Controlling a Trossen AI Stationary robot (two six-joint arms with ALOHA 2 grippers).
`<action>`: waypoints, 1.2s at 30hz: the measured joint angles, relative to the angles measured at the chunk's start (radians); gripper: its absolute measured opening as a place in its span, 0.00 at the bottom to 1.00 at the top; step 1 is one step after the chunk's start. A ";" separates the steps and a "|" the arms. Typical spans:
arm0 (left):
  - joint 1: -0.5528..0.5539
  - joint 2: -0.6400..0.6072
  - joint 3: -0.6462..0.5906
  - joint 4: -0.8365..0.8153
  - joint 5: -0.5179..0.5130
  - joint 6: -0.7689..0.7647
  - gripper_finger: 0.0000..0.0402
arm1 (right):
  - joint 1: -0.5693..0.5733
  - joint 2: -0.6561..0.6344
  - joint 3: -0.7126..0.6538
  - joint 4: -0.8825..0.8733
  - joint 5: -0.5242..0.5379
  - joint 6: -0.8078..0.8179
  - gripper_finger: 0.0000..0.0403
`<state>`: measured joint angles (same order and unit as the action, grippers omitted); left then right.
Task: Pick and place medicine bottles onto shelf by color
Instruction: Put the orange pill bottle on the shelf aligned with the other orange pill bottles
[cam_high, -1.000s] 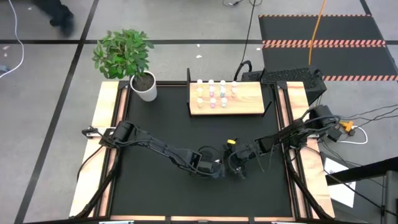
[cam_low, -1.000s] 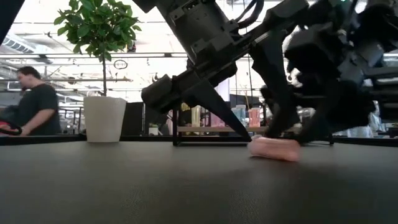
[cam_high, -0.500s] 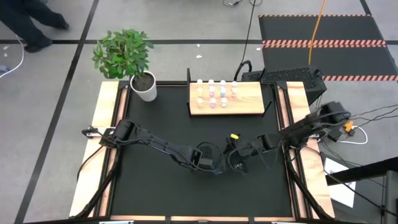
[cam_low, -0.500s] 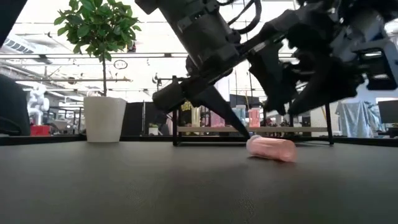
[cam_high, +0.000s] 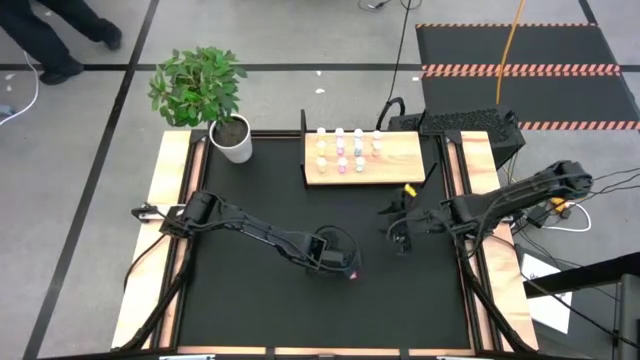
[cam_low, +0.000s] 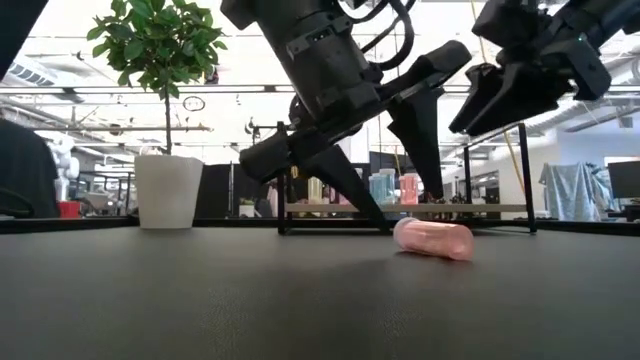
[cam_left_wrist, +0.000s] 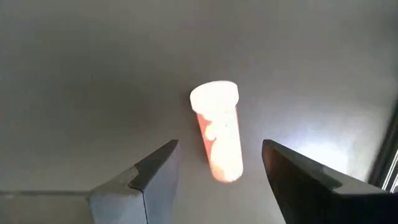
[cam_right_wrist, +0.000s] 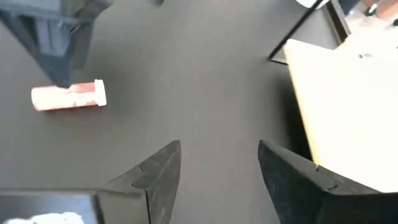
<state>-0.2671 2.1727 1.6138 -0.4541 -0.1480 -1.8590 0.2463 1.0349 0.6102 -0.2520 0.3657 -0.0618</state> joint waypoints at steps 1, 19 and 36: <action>0.003 0.000 0.000 -0.001 0.018 -0.006 0.57 | -0.005 -0.019 0.000 -0.010 0.000 0.006 0.52; 0.029 0.000 0.396 -0.396 0.033 1.397 0.44 | -0.103 -0.228 0.000 -0.164 0.054 -0.148 0.52; 0.027 0.010 0.238 -0.295 0.132 2.249 0.47 | -0.117 -0.312 -0.001 -0.331 0.054 -0.002 0.52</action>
<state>-0.2401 2.1830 1.8514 -0.7494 -0.0158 0.3902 0.1295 0.7232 0.6094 -0.5828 0.4196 -0.0643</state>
